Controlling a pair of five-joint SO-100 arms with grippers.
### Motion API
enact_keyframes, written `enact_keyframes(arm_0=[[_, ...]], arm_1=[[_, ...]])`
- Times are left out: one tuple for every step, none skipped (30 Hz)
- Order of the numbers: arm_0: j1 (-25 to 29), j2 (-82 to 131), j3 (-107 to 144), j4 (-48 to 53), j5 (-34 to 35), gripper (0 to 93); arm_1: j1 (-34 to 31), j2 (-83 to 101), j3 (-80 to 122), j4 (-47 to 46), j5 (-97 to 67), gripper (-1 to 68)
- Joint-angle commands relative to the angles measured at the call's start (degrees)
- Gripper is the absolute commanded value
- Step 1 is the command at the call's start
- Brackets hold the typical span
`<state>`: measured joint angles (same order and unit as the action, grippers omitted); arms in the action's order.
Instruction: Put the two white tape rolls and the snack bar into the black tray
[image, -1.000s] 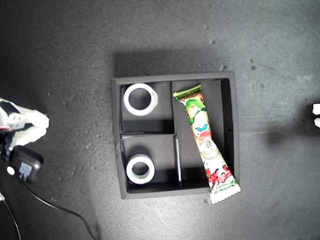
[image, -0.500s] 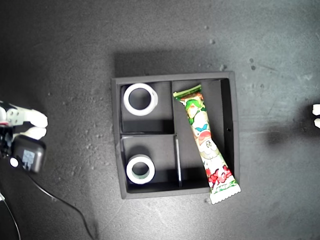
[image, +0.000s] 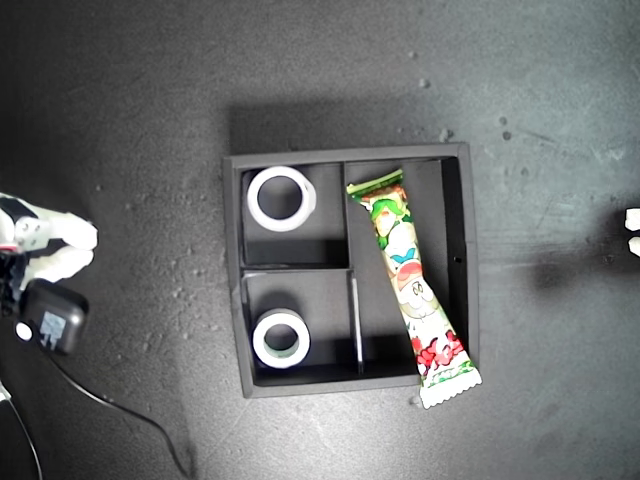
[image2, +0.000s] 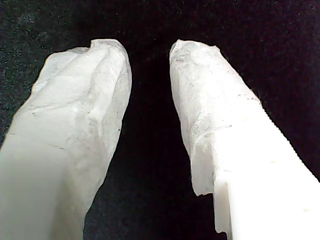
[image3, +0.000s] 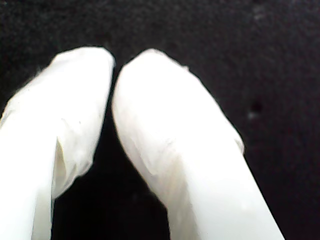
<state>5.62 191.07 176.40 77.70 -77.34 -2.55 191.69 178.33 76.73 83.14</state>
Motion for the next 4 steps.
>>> enact_keyframes(arm_0=[[-0.5, 3.0, 3.4, 2.3, 0.7, 0.3], [-0.5, 3.0, 3.4, 2.3, 0.7, 0.3], [-0.5, 3.0, 3.4, 2.3, 0.7, 0.3], [-0.5, 3.0, 3.4, 2.3, 0.7, 0.3]], arm_1=[[0.0, 0.3, 0.7, 0.1, -0.3, 5.3], [0.0, 0.3, 0.7, 0.1, -0.3, 5.3], [0.0, 0.3, 0.7, 0.1, -0.3, 5.3], [0.0, 0.3, 0.7, 0.1, -0.3, 5.3]])
